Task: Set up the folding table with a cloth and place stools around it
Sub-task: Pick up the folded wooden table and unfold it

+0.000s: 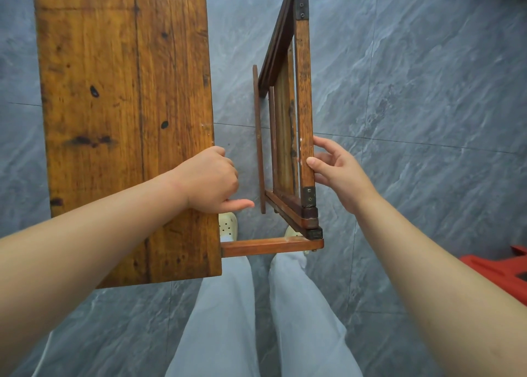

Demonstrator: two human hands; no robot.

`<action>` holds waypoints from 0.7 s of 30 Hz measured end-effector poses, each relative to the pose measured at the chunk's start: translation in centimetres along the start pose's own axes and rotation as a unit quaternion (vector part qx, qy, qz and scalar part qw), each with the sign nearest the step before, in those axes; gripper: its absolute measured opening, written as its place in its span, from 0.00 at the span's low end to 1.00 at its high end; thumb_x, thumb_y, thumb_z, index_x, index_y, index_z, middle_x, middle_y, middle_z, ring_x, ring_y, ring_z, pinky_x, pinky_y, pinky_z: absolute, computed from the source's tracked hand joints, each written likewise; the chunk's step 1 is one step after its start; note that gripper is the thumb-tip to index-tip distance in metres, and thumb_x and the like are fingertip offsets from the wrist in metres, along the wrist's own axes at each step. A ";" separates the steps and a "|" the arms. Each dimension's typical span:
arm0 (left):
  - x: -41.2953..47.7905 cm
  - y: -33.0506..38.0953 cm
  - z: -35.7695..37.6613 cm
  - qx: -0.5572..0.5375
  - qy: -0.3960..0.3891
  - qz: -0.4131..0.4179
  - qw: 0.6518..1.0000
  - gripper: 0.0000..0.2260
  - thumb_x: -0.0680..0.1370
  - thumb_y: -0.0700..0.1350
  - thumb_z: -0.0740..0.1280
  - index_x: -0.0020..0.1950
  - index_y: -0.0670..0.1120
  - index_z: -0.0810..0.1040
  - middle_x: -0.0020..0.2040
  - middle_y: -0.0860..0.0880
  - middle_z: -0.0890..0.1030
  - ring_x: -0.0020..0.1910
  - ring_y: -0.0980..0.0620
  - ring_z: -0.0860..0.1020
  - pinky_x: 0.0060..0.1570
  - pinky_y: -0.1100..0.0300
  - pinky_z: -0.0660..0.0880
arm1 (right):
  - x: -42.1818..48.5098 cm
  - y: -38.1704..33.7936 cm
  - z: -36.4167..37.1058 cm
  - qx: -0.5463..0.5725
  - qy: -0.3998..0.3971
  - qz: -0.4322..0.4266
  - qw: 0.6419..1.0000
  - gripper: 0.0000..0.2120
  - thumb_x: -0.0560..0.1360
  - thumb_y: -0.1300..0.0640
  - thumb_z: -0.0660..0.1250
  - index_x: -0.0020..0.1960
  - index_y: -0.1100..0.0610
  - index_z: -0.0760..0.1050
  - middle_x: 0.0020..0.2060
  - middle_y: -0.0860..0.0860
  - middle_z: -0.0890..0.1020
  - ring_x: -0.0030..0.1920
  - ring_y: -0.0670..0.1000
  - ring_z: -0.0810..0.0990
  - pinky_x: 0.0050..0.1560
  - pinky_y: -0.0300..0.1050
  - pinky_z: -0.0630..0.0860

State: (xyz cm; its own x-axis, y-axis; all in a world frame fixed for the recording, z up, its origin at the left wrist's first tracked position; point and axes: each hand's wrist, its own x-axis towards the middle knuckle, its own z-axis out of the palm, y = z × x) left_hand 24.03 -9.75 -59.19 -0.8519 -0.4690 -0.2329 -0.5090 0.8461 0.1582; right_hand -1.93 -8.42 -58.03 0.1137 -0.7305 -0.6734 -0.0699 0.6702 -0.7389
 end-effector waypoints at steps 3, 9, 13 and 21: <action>-0.3 0.2 -0.3 0.001 0.003 0.002 1.000 0.35 0.78 0.66 0.41 0.23 0.48 0.72 0.22 0.53 0.69 0.22 0.55 0.66 0.33 0.59 0.57 | 0.2 -0.2 1.0 -0.008 -0.004 0.001 1.000 0.21 0.78 0.66 0.62 0.70 0.59 0.67 0.53 0.62 0.81 0.51 0.54 0.81 0.53 0.46 0.80; 2.4 2.0 -1.7 -0.046 0.016 0.012 0.999 0.33 0.78 0.62 0.41 0.29 0.48 0.77 0.28 0.52 0.77 0.29 0.53 0.70 0.39 0.57 0.58 | 2.0 0.0 7.5 -0.042 -0.058 -0.015 0.997 0.21 0.76 0.66 0.65 0.68 0.57 0.68 0.46 0.59 0.80 0.47 0.51 0.82 0.45 0.41 0.81; 0.1 0.8 -1.5 -0.035 0.005 -0.003 0.999 0.35 0.78 0.61 0.39 0.29 0.47 0.78 0.27 0.53 0.76 0.28 0.53 0.72 0.38 0.57 0.59 | 2.1 0.2 7.2 -0.011 -0.055 -0.001 0.998 0.21 0.76 0.65 0.66 0.68 0.57 0.69 0.48 0.58 0.82 0.49 0.52 0.82 0.49 0.44 0.81; -0.4 1.4 -0.6 -0.066 0.005 -0.025 0.997 0.30 0.79 0.62 0.43 0.29 0.49 0.73 0.26 0.54 0.75 0.27 0.55 0.72 0.37 0.58 0.63 | 1.8 -0.2 6.5 0.004 -0.075 0.028 0.997 0.20 0.76 0.65 0.66 0.66 0.55 0.70 0.51 0.62 0.82 0.47 0.50 0.83 0.45 0.39 0.81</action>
State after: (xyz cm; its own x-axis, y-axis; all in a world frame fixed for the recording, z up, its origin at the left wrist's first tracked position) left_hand 23.59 -8.47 -58.33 -0.8265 -0.5124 -0.2332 -0.5613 0.7814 0.2726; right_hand 4.72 -9.01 -58.94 0.2571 -0.6651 -0.7011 -0.0721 0.7103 -0.7002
